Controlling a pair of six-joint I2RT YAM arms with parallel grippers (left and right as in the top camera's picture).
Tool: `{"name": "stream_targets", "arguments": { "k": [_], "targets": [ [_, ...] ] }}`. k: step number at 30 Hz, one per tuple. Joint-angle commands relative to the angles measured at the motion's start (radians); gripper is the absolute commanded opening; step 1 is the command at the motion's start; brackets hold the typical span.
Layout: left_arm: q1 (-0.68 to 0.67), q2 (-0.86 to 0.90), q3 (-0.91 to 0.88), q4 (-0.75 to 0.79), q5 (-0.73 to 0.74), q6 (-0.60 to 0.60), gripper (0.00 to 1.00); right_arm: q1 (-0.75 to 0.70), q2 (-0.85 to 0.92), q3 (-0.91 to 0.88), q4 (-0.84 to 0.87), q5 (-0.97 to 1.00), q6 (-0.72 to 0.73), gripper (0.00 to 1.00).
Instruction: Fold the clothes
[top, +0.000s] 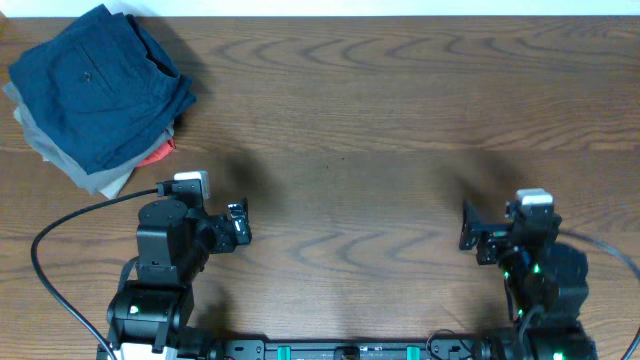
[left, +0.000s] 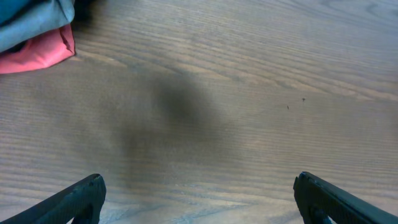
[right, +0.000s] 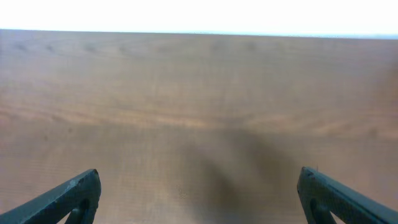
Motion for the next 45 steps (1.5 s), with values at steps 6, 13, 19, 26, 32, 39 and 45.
{"name": "stream_targets", "arguments": {
  "k": [6, 13, 19, 26, 32, 39, 45],
  "targets": [
    [0.000, -0.001, -0.006, -0.002, -0.012, -0.005, 0.98, 0.026, -0.251, -0.300, 0.321, 0.022, -0.039, 0.99],
    [0.000, -0.001, -0.006, -0.002, -0.012, -0.005, 0.98, 0.024, -0.291, -0.344, 0.321, 0.022, -0.098, 0.99],
    [0.000, -0.001, -0.006, -0.002, -0.012, -0.005, 0.98, 0.025, -0.291, -0.344, 0.323, 0.018, -0.107, 0.99],
    [0.000, -0.001, -0.006, -0.002, -0.012, -0.006, 0.98, 0.025, -0.291, -0.344, 0.323, 0.018, -0.107, 0.99],
    [0.000, -0.001, -0.006, -0.002, -0.012, -0.005, 0.98, 0.025, -0.291, -0.344, 0.323, 0.018, -0.107, 0.99],
    [0.000, -0.001, -0.006, -0.002, -0.012, -0.006, 0.98, 0.025, -0.291, -0.344, 0.323, 0.018, -0.107, 0.99],
    [0.000, -0.001, -0.006, -0.002, -0.012, -0.006, 0.98, 0.025, -0.291, -0.344, 0.323, 0.018, -0.107, 0.99]
  ]
}}
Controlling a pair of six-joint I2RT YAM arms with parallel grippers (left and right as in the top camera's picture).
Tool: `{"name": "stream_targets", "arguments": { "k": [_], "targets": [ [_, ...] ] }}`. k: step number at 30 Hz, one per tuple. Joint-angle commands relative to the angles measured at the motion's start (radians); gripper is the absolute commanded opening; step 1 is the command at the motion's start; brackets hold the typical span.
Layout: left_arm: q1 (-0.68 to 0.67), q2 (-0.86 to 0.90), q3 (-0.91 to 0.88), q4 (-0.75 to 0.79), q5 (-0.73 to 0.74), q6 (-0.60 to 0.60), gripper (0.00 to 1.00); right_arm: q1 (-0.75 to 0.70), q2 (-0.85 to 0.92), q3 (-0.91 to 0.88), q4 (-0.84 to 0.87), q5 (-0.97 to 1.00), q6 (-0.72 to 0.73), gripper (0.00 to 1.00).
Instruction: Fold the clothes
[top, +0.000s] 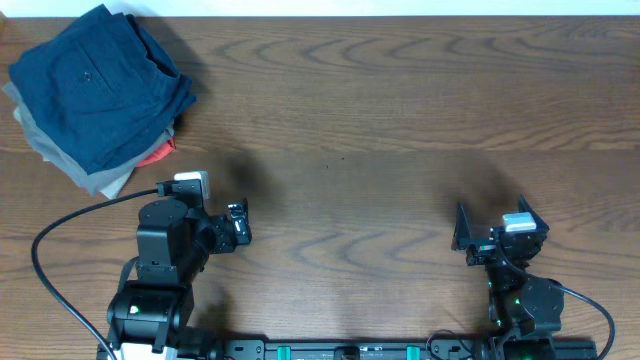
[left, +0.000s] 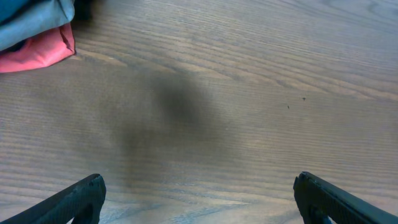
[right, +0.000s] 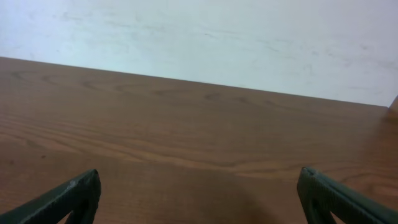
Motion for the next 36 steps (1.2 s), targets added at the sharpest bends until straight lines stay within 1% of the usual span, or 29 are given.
{"name": "stream_targets", "arguments": {
  "k": [1, 10, 12, 16, 19, 22, 24, 29, 32, 33, 36],
  "targets": [
    [0.000, -0.001, -0.005, 0.001, -0.012, -0.005, 0.98, 0.010, -0.010, -0.002, -0.004, 0.003, -0.013, 0.99],
    [0.000, -0.012, -0.005, 0.001, -0.012, -0.005, 0.98, 0.010, -0.010, -0.002, -0.004, 0.003, -0.013, 0.99],
    [0.001, -0.036, -0.005, -0.027, -0.023, 0.013, 0.98, 0.010, -0.010, -0.002, -0.004, 0.003, -0.013, 0.99],
    [0.001, -0.147, -0.026, -0.118, -0.073, 0.026, 0.98, 0.010, -0.010, -0.002, -0.004, 0.003, -0.013, 0.99],
    [0.001, -0.267, -0.093, -0.101, -0.084, 0.026, 0.98, 0.010, -0.010, -0.002, -0.004, 0.003, -0.013, 0.99],
    [0.001, -0.384, -0.200, -0.020, -0.115, 0.026, 0.98, 0.010, -0.010, -0.002, -0.004, 0.003, -0.013, 0.99],
    [0.003, -0.457, -0.286, 0.066, -0.139, 0.026, 0.98, 0.010, -0.010, -0.002, -0.004, 0.003, -0.013, 0.99],
    [0.037, -0.594, -0.474, 0.342, -0.150, 0.039, 0.98, 0.010, -0.010, -0.002, -0.004, 0.003, -0.013, 0.99],
    [0.047, -0.639, -0.558, 0.527, -0.138, 0.110, 0.98, 0.010, -0.010, -0.002, -0.004, 0.003, -0.013, 0.99],
    [0.048, -0.647, -0.576, 0.563, -0.135, 0.138, 0.98, 0.010, -0.010, -0.002, -0.004, 0.003, -0.013, 0.99],
    [0.048, -0.665, -0.573, 0.539, -0.135, 0.209, 0.98, 0.010, -0.010, -0.002, -0.004, 0.003, -0.013, 0.99]
  ]
}}
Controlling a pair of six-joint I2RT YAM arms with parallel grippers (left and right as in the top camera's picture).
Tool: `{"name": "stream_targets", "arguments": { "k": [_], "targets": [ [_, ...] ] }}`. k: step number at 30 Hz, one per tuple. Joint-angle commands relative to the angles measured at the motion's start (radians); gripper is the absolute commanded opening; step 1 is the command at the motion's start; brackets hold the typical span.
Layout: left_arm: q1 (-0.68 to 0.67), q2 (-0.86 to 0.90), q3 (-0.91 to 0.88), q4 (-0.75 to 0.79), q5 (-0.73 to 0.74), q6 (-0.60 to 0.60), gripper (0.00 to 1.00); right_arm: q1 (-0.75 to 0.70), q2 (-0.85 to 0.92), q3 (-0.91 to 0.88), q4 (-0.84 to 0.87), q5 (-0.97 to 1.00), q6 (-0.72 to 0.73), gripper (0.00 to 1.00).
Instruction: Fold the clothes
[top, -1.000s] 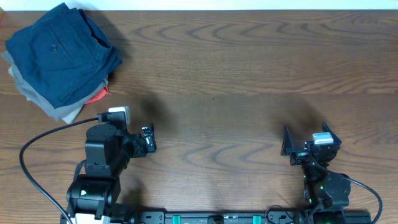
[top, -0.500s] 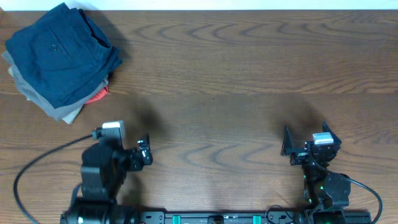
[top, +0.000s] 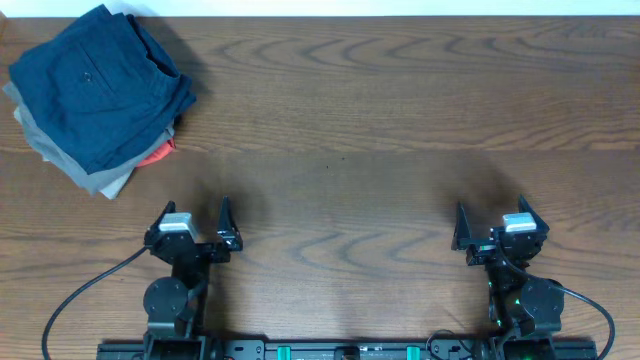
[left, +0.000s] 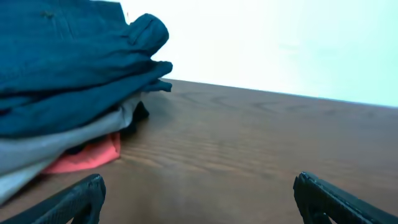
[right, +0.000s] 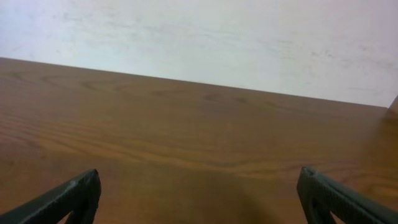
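Observation:
A stack of folded clothes (top: 95, 95) lies at the table's far left corner: dark blue shorts on top, grey under them, a coral piece at the bottom. In the left wrist view the stack (left: 68, 99) fills the upper left. My left gripper (top: 193, 217) rests low at the front left, open and empty, pointing toward the far edge. My right gripper (top: 492, 216) sits at the front right, likewise open and empty.
The brown wooden table (top: 350, 130) runs to a white wall at its far edge (right: 205, 93). A black cable (top: 80, 300) loops beside the left arm's base at the front edge.
My left arm has drawn back and dropped to the front edge; its camera now looks level along the table at the stack. The right arm has not moved.
At first both arms stood raised with grippers open, looking down at the bare wood, the clothes stacked at the far left. Then the right arm lay folded low at the front edge. Now the left arm is folded low too.

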Motion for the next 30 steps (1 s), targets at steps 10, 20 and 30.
{"name": "stream_targets", "arguments": {
  "k": [10, 20, 30],
  "targets": [
    [0.003, -0.021, -0.007, -0.082, -0.003, 0.051, 0.98, 0.010, -0.007, -0.002, -0.004, 0.003, -0.013, 0.99],
    [0.003, -0.019, -0.007, -0.082, -0.003, 0.051, 0.98, 0.010, -0.007, -0.002, -0.004, 0.003, -0.013, 0.99],
    [0.003, -0.019, -0.007, -0.082, -0.003, 0.051, 0.98, 0.010, -0.007, -0.002, -0.004, 0.003, -0.013, 0.99]
  ]
}}
